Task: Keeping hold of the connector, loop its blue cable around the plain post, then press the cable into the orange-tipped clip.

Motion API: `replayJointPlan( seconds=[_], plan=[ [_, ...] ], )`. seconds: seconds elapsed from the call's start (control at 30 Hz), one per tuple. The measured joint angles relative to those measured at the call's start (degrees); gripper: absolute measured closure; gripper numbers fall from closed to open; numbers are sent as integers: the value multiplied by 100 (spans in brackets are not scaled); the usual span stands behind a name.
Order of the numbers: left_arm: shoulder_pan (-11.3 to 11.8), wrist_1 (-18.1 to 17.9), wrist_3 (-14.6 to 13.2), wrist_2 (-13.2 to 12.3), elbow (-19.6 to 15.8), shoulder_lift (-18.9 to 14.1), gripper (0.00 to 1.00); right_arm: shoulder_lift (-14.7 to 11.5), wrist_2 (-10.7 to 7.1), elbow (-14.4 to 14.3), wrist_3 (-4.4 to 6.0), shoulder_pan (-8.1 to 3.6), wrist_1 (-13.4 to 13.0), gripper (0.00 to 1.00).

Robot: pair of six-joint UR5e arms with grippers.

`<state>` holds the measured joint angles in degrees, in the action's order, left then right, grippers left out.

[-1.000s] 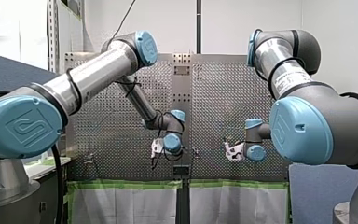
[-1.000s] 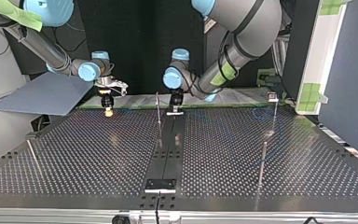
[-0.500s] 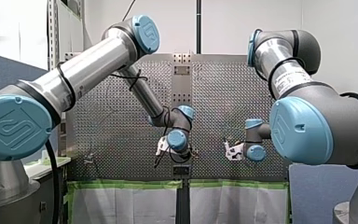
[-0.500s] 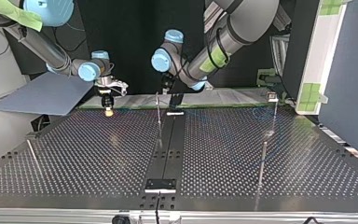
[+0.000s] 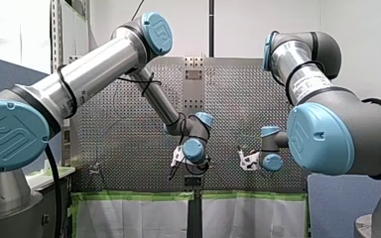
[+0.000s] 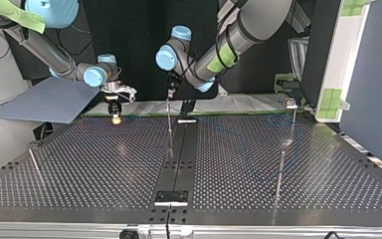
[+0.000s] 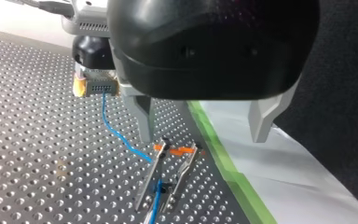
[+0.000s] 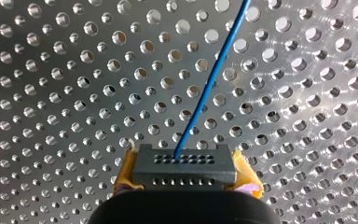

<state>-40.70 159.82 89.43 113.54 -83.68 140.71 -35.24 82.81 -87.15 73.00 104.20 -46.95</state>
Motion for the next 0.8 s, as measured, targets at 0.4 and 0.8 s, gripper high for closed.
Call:
replayJointPlan(
  seconds=[0.4,0.8],
  plan=[
    [-2,-11,119,13,-2,1,0,2,-2,-1,6,0,0,100],
    [-110,-263,230,107,-376,-351,0,2,-24,-2,-1,0,35,100]
  ],
)
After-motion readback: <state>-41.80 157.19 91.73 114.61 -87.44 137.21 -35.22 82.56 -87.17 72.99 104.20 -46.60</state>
